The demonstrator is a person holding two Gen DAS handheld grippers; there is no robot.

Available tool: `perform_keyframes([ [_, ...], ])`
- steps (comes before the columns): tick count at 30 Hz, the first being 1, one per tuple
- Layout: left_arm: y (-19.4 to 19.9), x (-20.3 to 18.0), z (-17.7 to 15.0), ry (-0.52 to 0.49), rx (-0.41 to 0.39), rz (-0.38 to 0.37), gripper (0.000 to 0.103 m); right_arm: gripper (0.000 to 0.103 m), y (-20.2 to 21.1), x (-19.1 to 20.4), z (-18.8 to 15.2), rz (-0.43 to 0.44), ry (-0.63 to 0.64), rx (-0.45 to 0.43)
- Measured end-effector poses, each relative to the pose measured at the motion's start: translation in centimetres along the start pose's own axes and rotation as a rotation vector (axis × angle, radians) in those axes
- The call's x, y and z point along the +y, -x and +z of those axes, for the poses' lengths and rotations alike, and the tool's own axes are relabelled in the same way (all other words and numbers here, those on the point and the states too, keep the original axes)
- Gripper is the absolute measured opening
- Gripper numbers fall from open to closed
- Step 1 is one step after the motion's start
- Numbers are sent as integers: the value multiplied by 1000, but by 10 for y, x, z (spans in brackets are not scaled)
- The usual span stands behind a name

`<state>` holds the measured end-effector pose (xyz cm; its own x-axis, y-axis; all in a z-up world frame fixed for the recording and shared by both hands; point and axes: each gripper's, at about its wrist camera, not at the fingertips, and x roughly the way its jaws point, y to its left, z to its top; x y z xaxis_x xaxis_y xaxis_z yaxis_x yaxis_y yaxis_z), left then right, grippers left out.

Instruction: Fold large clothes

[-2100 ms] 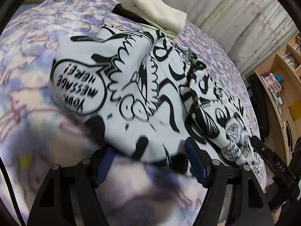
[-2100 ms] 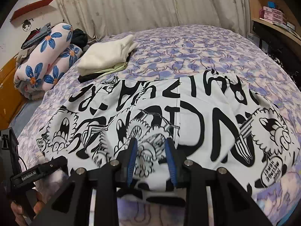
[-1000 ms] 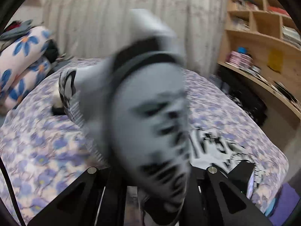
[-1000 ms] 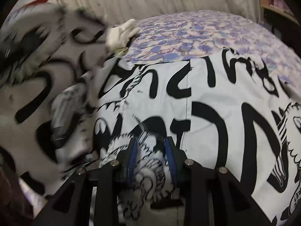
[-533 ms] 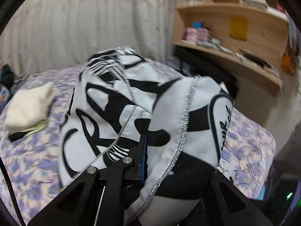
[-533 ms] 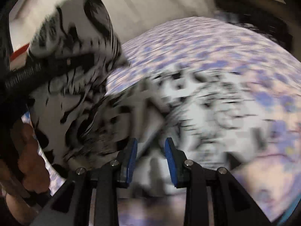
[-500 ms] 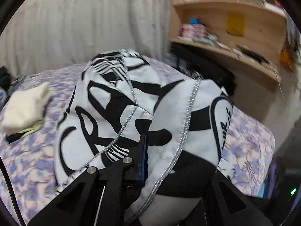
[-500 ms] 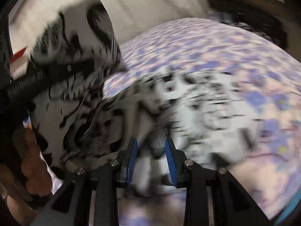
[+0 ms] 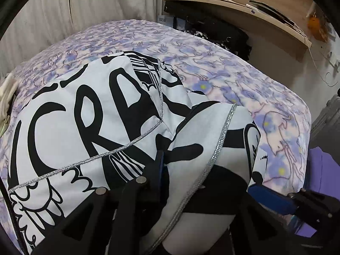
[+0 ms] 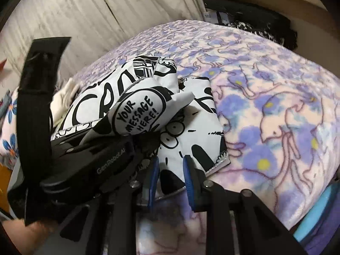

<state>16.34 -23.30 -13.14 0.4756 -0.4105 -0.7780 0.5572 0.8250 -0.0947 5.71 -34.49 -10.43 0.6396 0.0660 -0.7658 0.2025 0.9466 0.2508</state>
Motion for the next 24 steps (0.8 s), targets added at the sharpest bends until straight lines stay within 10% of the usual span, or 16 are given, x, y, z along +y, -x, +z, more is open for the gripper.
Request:
perform_keyframes([
  [12, 21, 15, 16, 90, 106, -41, 21, 28, 23, -24, 34, 14, -17, -58],
  [19, 31, -24, 2, -64, 38, 32, 72, 30, 34, -30, 43, 45, -55, -74],
  [24, 53, -32, -3, -97, 22, 11, 76, 30, 34, -38, 50, 96, -107, -56],
])
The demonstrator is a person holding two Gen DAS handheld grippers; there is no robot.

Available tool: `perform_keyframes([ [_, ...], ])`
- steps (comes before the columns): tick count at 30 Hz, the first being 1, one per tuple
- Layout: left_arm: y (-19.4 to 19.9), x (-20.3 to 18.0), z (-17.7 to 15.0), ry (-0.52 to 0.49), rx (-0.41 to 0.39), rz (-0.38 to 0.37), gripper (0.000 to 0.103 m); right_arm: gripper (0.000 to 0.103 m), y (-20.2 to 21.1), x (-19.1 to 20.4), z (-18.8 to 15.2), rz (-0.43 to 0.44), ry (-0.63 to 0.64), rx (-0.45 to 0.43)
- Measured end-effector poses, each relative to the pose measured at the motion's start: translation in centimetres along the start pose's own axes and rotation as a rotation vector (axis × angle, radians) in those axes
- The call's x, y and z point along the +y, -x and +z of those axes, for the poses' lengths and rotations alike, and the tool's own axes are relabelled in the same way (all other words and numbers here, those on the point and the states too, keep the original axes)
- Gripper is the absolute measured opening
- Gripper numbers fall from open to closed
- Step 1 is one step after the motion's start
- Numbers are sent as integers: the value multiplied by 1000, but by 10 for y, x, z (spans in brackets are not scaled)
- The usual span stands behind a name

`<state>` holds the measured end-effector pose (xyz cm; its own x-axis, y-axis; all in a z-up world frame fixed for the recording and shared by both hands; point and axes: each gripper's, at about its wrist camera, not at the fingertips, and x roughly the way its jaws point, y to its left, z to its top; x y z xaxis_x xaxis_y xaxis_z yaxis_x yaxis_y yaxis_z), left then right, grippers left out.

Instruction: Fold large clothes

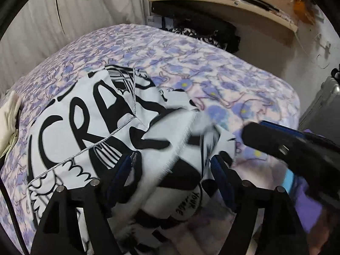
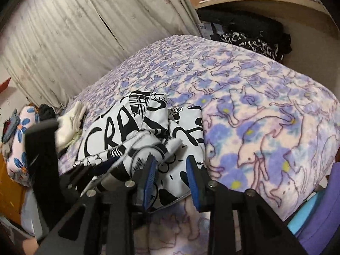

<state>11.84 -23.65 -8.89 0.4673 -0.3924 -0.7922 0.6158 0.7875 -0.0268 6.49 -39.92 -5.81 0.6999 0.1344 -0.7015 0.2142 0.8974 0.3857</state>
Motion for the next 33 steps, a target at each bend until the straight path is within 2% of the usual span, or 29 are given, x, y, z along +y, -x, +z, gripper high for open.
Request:
perform_keyframes([
  [4, 29, 19, -4, 26, -8, -14, 76, 32, -9, 1, 12, 61, -11, 47],
  [6, 43, 35, -8, 54, -31, -24, 76, 49, -22, 2, 21, 111, -24, 96],
  [7, 53, 48, -11, 87, -51, -29, 75, 62, -27, 3, 24, 127, -31, 110],
  [12, 78, 116, -27, 271, -126, 12, 76, 63, -69, 4, 40, 196, -56, 211],
  [15, 69, 156, -34, 360, -96, 91, 76, 63, -100, 6, 47, 216, -48, 287],
  [16, 64, 168, -37, 386, -81, 92, 76, 62, -107, 6, 47, 224, -42, 306],
  [18, 47, 191, -42, 446, -8, 56, 75, 53, -130, 7, 46, 216, -24, 388],
  [19, 38, 200, -46, 484, 41, 44, 75, 37, -138, 8, 45, 218, -11, 420],
  [20, 29, 208, -51, 526, 65, 0, 75, 28, -144, 11, 43, 219, 15, 448],
  [21, 23, 215, -55, 564, 72, -48, 75, 26, -144, 13, 41, 219, 34, 443],
  [23, 19, 221, -59, 597, 65, -83, 75, 17, -134, 18, 40, 222, 69, 409],
  [28, 26, 203, -47, 526, 23, -65, 74, 13, -67, 30, 52, 225, 150, 189],
  [31, 26, 192, -36, 494, -5, -53, 71, 13, -54, 23, 52, 168, 147, 141],
  [33, 26, 185, -30, 472, -9, -28, 66, 13, -63, 10, 49, 134, 129, 165],
])
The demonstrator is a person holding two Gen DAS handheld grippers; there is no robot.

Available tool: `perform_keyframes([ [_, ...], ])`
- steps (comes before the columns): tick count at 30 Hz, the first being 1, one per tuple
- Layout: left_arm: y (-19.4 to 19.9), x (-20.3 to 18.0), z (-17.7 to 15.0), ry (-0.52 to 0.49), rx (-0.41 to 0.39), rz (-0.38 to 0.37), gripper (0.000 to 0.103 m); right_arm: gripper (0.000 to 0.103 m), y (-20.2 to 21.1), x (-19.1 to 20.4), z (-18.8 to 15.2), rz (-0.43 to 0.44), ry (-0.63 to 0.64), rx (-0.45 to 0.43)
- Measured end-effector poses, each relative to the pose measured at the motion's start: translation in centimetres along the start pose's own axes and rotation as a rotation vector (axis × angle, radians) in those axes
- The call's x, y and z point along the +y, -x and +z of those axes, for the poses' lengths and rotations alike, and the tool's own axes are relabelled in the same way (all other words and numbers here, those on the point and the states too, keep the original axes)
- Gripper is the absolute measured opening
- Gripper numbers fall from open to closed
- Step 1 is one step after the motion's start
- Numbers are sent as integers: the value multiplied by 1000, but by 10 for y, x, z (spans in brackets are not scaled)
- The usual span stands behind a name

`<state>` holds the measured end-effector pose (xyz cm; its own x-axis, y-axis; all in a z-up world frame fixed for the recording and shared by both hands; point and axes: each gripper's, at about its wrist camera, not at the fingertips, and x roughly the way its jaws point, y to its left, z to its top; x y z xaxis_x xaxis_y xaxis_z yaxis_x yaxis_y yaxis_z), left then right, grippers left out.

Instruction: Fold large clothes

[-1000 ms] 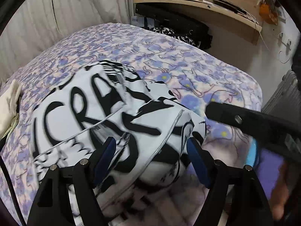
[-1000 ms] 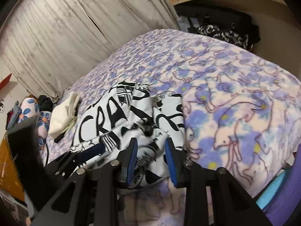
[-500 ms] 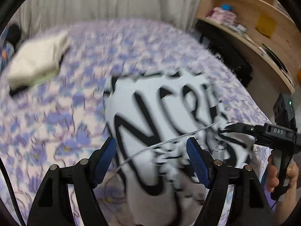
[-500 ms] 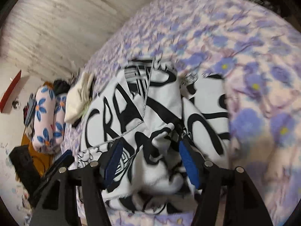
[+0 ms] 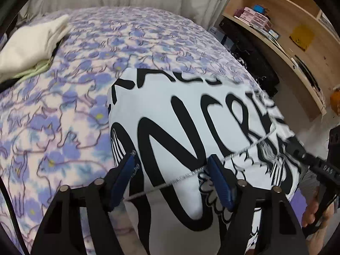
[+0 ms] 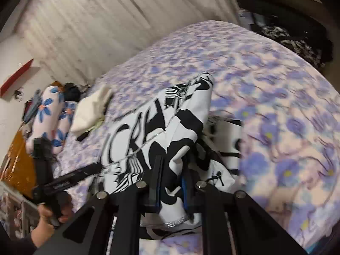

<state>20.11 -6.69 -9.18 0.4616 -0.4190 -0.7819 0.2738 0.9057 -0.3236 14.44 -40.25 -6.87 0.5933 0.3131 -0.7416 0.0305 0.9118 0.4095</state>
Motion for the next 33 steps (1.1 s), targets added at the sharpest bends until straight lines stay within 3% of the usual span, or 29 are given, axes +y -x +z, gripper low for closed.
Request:
perform_keyframes([
  [5, -22, -24, -8, -112, -1, 113, 63, 14, -52, -40, -25, -78, -107, 86],
  [7, -33, -33, -13, -171, -7, 182, 63, 14, -55, -48, -25, -73, -157, 85],
  [9, -35, -36, -15, -184, -10, 206, 63, 14, -52, -44, -22, -92, -154, 95],
  [13, -31, -36, -16, -182, -27, 187, 63, 26, -43, -32, -7, -154, -121, 117],
  [17, -24, -35, -12, -166, -36, 153, 63, 45, -23, -25, 18, -191, -102, 20],
  [21, -2, -34, 3, -127, -96, 102, 61, 45, -29, -8, 48, -157, -63, -23],
  [26, -4, -24, 31, -63, -110, 118, 45, 45, -60, 30, 74, -83, 15, -22],
  [28, -20, -19, 39, -30, -77, 144, 26, 45, -80, 46, 79, -50, 54, -2],
  [30, -36, -13, 43, 5, -52, 143, 17, 45, -102, 53, 83, -48, 74, 27],
  [33, -47, -12, 47, 4, -76, 156, 16, 45, -129, 43, 85, -94, 67, 75],
])
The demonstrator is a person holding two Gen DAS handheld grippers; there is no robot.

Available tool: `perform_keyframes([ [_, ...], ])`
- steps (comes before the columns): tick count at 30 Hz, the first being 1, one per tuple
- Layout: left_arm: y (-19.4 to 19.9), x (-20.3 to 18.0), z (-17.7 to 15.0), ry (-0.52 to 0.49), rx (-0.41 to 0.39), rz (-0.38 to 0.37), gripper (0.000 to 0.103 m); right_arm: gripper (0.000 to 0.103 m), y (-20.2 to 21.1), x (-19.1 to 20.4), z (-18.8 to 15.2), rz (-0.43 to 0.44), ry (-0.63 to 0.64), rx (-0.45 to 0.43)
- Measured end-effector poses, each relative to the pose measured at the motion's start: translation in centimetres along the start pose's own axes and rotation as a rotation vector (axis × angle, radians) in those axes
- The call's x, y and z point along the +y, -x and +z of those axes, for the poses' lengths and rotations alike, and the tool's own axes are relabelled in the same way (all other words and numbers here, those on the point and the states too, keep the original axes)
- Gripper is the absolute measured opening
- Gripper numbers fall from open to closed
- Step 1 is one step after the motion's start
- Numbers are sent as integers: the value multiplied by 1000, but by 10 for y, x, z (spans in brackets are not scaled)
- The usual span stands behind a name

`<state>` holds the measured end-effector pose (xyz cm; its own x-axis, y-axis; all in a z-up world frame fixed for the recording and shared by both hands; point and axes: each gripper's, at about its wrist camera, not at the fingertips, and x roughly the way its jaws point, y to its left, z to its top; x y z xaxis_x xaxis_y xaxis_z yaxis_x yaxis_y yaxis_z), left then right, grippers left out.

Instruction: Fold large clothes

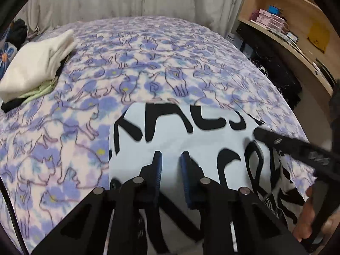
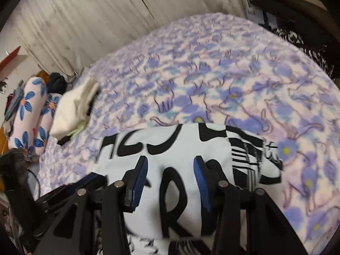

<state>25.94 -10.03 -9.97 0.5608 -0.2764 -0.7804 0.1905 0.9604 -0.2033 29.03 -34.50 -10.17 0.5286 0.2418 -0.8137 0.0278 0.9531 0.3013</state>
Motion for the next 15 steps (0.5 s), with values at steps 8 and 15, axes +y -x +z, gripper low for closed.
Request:
perform_keyframes([
  [8, -22, 2, 0, 19, 28, -12, 16, 29, -8, -74, -7, -142, -97, 38],
  [15, -16, -4, -1, -31, 22, 38, 19, 28, 11, -67, -9, -122, -91, 35],
])
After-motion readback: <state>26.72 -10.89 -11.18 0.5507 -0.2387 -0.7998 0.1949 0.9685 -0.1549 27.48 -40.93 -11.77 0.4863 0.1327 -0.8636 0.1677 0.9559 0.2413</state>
